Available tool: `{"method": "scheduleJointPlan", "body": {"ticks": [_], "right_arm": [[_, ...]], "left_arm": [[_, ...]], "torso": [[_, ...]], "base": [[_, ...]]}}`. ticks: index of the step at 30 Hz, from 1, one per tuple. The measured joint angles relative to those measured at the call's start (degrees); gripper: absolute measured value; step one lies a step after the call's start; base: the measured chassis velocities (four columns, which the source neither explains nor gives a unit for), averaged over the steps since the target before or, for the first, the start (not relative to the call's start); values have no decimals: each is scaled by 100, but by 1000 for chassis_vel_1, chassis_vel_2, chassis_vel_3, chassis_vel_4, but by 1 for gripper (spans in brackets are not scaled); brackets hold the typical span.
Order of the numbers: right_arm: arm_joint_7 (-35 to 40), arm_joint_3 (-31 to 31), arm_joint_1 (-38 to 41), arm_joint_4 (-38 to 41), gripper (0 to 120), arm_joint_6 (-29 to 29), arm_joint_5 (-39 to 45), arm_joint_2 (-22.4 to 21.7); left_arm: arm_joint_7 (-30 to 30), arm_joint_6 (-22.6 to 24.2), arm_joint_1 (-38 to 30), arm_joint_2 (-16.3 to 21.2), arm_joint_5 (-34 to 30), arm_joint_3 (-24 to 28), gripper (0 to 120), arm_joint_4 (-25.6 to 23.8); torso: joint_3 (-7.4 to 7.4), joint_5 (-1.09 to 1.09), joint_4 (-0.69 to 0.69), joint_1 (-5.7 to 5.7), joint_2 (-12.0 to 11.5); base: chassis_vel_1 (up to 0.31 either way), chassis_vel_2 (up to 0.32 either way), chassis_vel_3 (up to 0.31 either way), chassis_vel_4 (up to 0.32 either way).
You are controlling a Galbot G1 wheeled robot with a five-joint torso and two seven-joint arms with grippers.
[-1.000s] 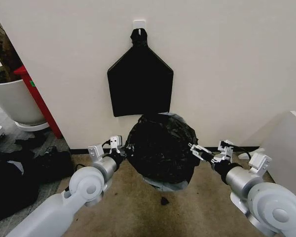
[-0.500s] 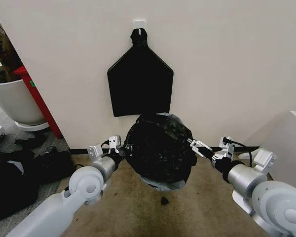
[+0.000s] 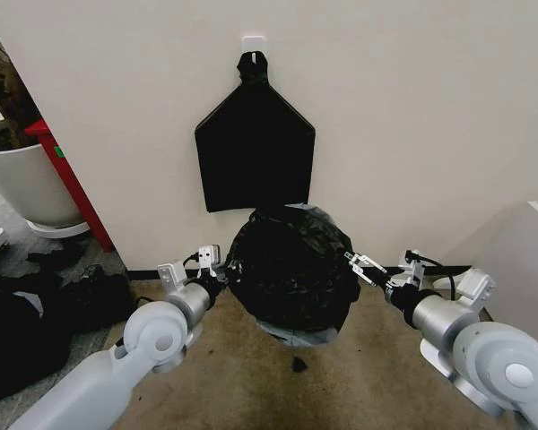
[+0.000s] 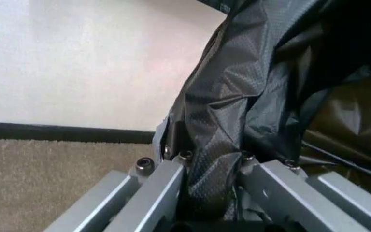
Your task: Place the garbage bag over the trash bin.
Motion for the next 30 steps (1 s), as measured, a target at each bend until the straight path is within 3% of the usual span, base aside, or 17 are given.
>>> {"method": "scheduleJointPlan", "body": {"ticks": [30], "right_arm": [[-185,141,-22,-161,100,-45,152,63]], "left_arm": [[79,-28,-16,-4,-9,-47,0,121]], "torso": [[0,0,0,0,0]], "base": [[0,0,0,0]]}}
